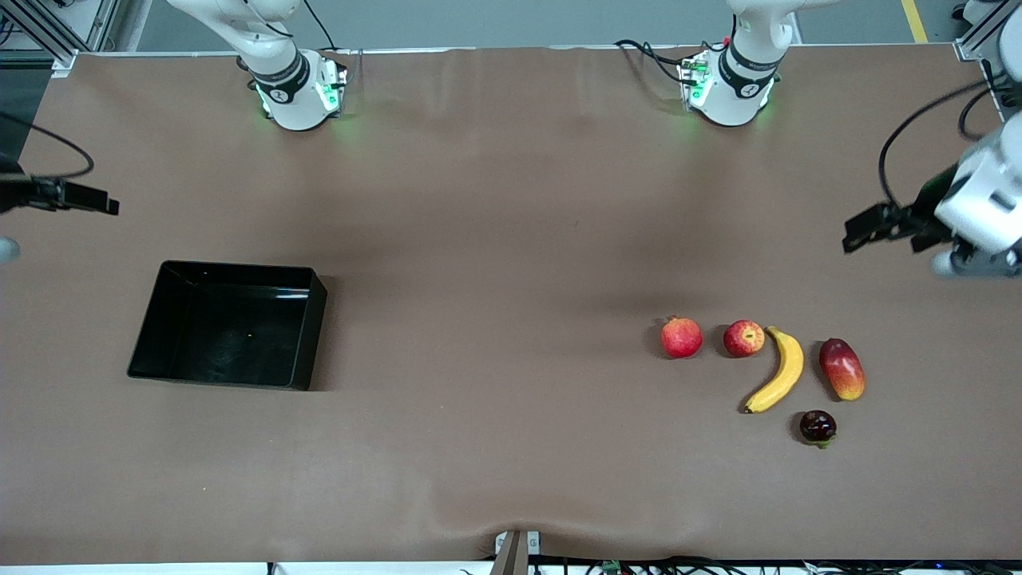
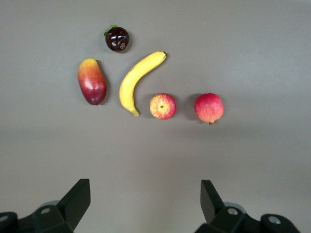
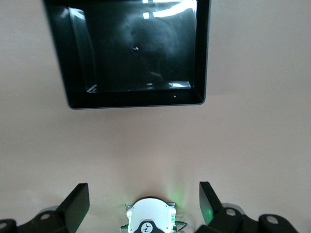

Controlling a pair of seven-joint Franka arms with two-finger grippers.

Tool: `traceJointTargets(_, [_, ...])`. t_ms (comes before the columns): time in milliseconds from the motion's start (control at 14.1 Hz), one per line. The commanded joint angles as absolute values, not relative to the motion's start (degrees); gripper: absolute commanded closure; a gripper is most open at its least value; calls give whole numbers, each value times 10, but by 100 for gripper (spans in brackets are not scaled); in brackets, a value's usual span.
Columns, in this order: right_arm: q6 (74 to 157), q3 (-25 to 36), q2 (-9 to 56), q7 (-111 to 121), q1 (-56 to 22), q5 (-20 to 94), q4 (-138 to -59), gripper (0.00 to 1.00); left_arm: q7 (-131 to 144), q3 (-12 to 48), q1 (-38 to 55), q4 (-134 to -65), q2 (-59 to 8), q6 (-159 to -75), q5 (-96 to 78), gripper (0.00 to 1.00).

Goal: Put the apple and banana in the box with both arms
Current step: 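Reach the right gripper to the tray while the left gripper nears the apple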

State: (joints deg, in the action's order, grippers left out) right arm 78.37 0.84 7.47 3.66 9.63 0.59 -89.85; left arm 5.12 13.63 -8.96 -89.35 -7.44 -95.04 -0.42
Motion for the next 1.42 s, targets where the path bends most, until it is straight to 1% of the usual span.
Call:
traceJointTargets(0, [788,4,121,33,146,8,-892,0,72,138,-91,-884,-129,-990,-5,0])
traceJointTargets(71, [797,5,131,35,153,7,-890,0,76,138,-91,-890,-146,-1006,-4,0])
traceJointTargets(213, [837,5,162,39,154,-3,-889,0,111,137,-92,-937,-153,-1056,-4,0])
traceJointTargets(354, [873,4,205,24,124,-7,-886,0,124,137,-95,-985,-159,-1119,-4,0])
traceJointTargets(496, [960,4,250,29,121,-20,-887,0,141,137,-96,-1015,-176,-1172,-4,0])
traceJointTargets(567, [987,4,277,28,115,-20,-885,0,142,137,-98,-1021,-191,-1193,3,0])
traceJointTargets(709, [1043,4,308,21,99,-16,-886,0,143,136,-97,-1026,-217,-1229,15,0])
traceJointTargets(850, [1100,4,338,28,106,-21,-885,0,142,132,-107,-1027,-249,-1276,24,0])
traceJointTargets(992, [1125,5,350,34,118,-24,-884,0,142,133,-109,-1026,-278,-1296,28,0])
traceJointTargets(1346, [1128,7,350,40,141,-54,-875,0,148,138,-105,-1032,-312,-1305,24,0])
